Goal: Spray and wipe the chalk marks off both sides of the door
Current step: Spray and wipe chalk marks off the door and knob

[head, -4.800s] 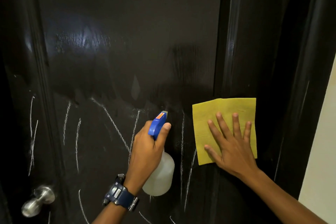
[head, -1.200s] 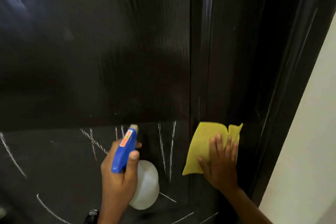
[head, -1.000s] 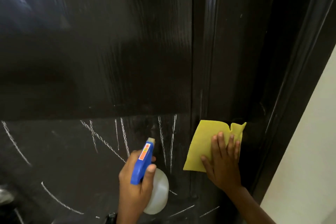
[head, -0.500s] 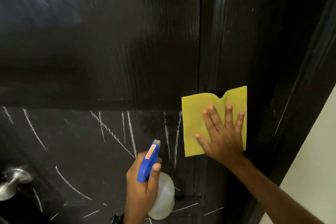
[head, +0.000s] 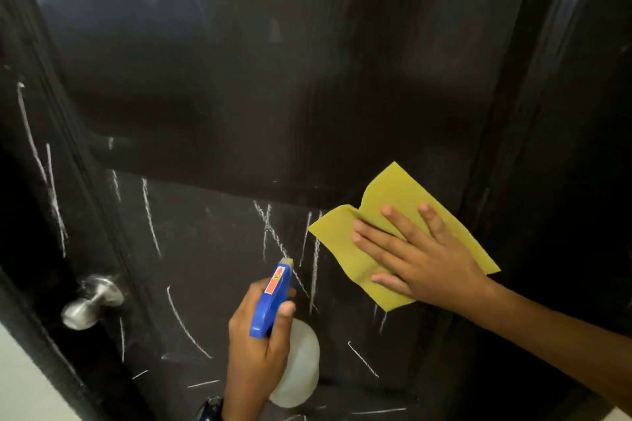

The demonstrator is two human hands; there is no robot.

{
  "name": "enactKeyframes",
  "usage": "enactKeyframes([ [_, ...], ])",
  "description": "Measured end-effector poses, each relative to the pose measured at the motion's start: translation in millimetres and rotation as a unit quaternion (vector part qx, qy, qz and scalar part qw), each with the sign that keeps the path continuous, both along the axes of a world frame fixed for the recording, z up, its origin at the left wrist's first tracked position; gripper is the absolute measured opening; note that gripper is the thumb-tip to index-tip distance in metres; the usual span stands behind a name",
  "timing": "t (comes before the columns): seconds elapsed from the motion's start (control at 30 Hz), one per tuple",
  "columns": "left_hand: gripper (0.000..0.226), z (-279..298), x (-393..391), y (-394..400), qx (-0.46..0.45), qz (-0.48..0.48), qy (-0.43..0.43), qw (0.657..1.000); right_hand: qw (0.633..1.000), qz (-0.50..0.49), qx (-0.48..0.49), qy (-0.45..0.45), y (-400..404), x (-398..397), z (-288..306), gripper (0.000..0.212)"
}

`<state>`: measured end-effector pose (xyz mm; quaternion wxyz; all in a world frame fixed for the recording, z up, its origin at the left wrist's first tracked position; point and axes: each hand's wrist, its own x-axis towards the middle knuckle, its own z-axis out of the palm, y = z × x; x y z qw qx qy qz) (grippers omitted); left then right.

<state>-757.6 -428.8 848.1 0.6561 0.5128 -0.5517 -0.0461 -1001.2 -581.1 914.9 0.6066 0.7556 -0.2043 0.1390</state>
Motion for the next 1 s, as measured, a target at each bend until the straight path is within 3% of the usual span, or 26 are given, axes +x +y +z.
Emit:
enactKeyframes([
  [0.13, 0.053, 4.6, 37.9, 2.2, -0.007, 0.034, 0.004, 0.999, 0.998, 0.002, -0.008, 0.057, 3.3, 25.7, 13.0, 0.078],
  [0.27, 0.048, 8.8, 90.1, 8.1, -0.005, 0.076, -0.014, 0.997, 0.993, 0.019, -0.003, 0.114, 6.9, 71.9, 23.8, 0.08],
  [0.47, 0.039, 16.2, 176.2, 20.6, -0.003, 0.125, -0.026, 0.992, 0.986, 0.043, 0.051, 0.155, 18.6, 172.3, 32.7, 0.084],
  [0.6, 0.049, 19.0, 231.8, 35.4, -0.021, 0.143, -0.016, 0.989, 0.981, 0.07, 0.081, 0.16, 27.6, 250.7, 36.5, 0.086],
  [0.8, 0.051, 14.7, 286.0, 62.5, -0.028, 0.126, -0.007, 0.992, 0.976, 0.089, 0.078, 0.183, 37.0, 370.7, 43.9, 0.087],
  [1.0, 0.056, 9.0, 302.9, 73.2, -0.013, 0.099, 0.01, 0.995, 0.976, 0.085, 0.106, 0.173, 40.1, 388.5, 48.4, 0.088],
])
